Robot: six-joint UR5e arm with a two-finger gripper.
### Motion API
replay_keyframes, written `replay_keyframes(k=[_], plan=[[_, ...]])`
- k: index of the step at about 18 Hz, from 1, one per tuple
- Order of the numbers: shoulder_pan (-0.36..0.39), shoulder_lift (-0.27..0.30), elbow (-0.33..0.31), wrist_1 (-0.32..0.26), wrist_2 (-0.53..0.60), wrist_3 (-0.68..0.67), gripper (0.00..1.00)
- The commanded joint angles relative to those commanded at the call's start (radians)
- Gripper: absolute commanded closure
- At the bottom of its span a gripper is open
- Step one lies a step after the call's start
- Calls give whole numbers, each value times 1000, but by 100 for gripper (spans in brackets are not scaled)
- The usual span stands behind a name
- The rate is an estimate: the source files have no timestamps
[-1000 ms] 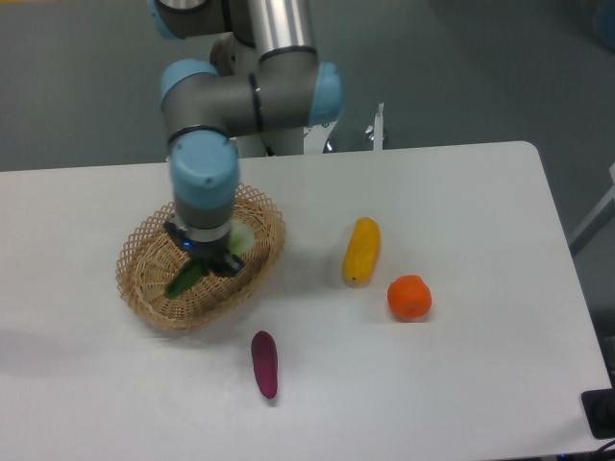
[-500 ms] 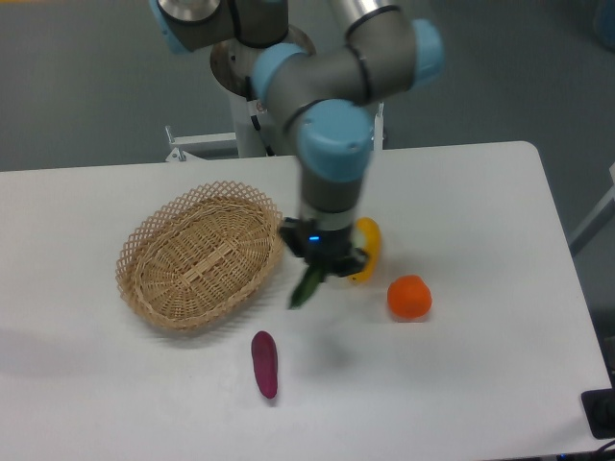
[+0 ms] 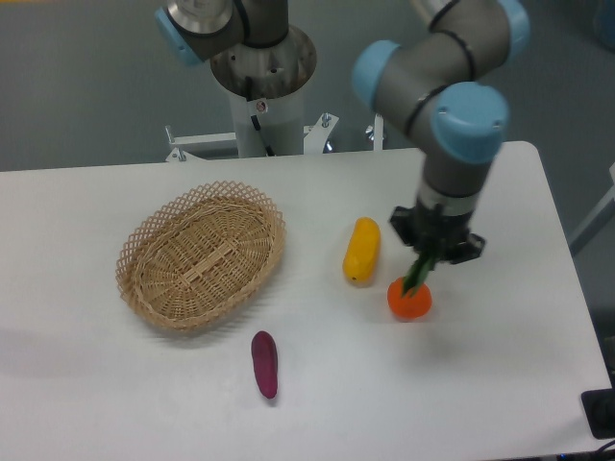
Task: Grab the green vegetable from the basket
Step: 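Lift the bok choy out of the basket and carry it past the orange, then hold the bok choy raised in the gripper beside the table edge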
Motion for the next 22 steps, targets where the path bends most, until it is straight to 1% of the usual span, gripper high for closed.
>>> replay_keyframes(k=[3,10,12,17,22], plan=[[41,-18,15,-6,-8,52,95],[72,-26,26,-9,-55,61,94],[71,-26,26,-8,-52,61,96],[69,-28,29,-3,-48,65,94],[66,-34,34,-5,-22,123,93]])
